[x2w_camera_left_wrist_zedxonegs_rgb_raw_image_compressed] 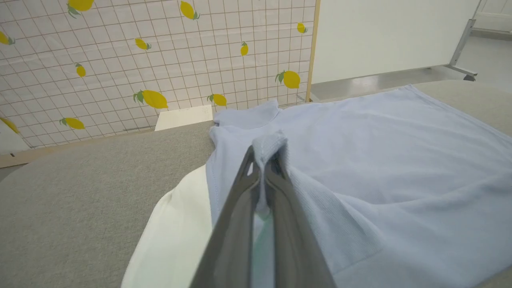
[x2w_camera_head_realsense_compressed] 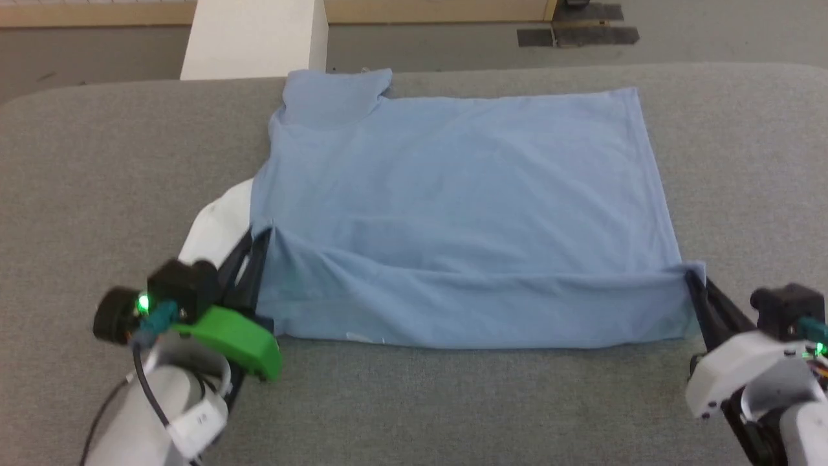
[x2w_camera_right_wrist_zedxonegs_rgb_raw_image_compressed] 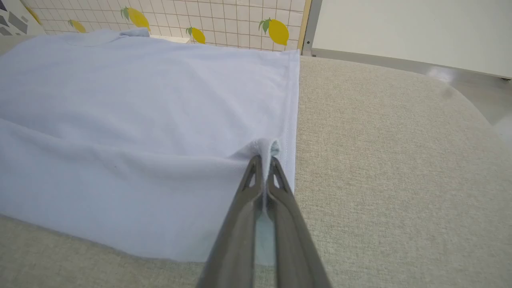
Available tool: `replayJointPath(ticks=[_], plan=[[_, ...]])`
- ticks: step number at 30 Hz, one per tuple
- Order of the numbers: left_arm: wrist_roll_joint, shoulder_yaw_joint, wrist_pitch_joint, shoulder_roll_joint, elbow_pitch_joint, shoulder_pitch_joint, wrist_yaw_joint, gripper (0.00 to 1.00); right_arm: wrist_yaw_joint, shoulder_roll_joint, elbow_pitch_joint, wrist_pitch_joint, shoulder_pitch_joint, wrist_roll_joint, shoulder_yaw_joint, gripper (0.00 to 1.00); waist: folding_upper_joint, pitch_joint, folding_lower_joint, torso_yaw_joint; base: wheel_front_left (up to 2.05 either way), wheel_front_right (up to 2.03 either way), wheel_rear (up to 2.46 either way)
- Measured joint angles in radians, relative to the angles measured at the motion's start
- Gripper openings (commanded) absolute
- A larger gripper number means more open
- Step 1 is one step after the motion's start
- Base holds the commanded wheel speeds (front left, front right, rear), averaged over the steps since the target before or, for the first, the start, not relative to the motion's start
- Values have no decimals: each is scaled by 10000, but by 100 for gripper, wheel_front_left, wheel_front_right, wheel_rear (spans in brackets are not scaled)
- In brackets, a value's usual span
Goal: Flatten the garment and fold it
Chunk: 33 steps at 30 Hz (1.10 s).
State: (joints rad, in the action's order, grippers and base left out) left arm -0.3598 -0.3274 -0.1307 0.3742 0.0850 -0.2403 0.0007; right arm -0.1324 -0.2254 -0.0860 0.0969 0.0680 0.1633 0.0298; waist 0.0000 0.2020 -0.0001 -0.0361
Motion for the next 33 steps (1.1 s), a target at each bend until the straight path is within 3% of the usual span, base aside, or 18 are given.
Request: replayJointPath(ticks=[7,11,17,22,23,24,25,26,29,33], plan=[[-276,150,717,151,932,-1523,-408,0,0,-380,-690,721,1383,267,-148,0,0,729,0,-106,0,0,0],[-642,117,1672,247,1661,-2011,-593,0,-2,-577,-1139,1480,2133,635,-372,0,0,1175,1,-171,0,0,0],[-1716,148,3879,366,2491,-2058,-715,0,0,-930,-1814,3413,3105,1831,-1047,0,1,1692,2,-279,0,0,0],[-2389,313,4819,405,2360,-2085,-681,0,0,-1149,-2201,4987,3659,2738,-1158,0,0,1694,2,-292,0,0,0],[-2416,347,4803,362,2313,-2041,-602,39,0,-1154,-2240,5183,3679,2817,-1116,16,0,1646,2,-276,0,0,0],[-2410,376,4690,314,2259,-1993,-541,79,0,-1154,-2249,5275,3678,2855,-1070,44,0,1596,2,-259,0,0,0],[-2389,426,4487,268,2219,-1909,-412,100,0,-1154,-2253,5340,3659,2859,-1022,91,1,1521,2,-235,0,0,0],[-2337,435,4251,226,2169,-1780,-318,100,0,-1145,-2247,5363,3595,2859,-945,100,0,1430,2,-206,0,0,0],[-2111,621,3129,61,1906,-1174,125,100,0,-1070,-2086,4847,3149,2754,-621,100,0,1112,2,-122,0,0,0],[-1710,1032,1400,-119,1264,-329,746,100,2,-782,-1544,3325,2368,2399,-54,100,0,599,2,-13,0,0,0]])
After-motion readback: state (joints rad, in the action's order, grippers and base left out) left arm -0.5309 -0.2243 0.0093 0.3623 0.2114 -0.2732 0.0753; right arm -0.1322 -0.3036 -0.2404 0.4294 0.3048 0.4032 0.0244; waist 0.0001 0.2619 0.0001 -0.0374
